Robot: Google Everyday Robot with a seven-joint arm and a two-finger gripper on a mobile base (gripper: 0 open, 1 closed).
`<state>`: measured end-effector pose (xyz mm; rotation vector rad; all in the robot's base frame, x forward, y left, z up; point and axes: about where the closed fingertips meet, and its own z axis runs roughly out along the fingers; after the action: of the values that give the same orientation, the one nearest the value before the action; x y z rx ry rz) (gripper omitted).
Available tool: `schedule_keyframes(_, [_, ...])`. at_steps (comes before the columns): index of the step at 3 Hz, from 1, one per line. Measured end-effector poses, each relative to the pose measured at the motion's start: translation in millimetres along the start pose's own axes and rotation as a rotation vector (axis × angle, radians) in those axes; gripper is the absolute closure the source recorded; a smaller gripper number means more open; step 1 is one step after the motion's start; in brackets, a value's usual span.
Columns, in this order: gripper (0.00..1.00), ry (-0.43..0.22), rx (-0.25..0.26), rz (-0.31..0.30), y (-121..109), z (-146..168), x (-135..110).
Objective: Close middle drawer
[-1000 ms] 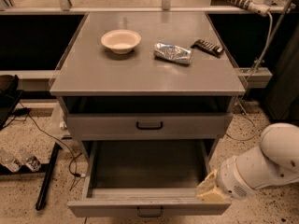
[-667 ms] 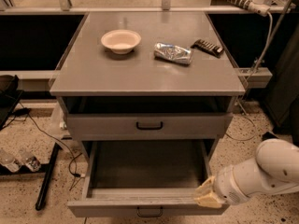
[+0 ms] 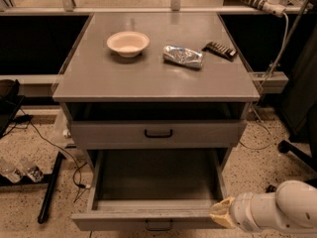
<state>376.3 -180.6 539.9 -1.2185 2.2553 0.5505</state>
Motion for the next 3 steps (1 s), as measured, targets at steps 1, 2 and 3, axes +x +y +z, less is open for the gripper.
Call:
schedule_keyframes(1, [1.00,-0.012,0.165,-0.002,-23,-6,8])
schedule_keyframes(2, [1.00,-0.011,0.164,-0.002,-23,-5,8])
schedule_keyframes(3, [1.00,0.011,0.147,-0.008,-16,12,16])
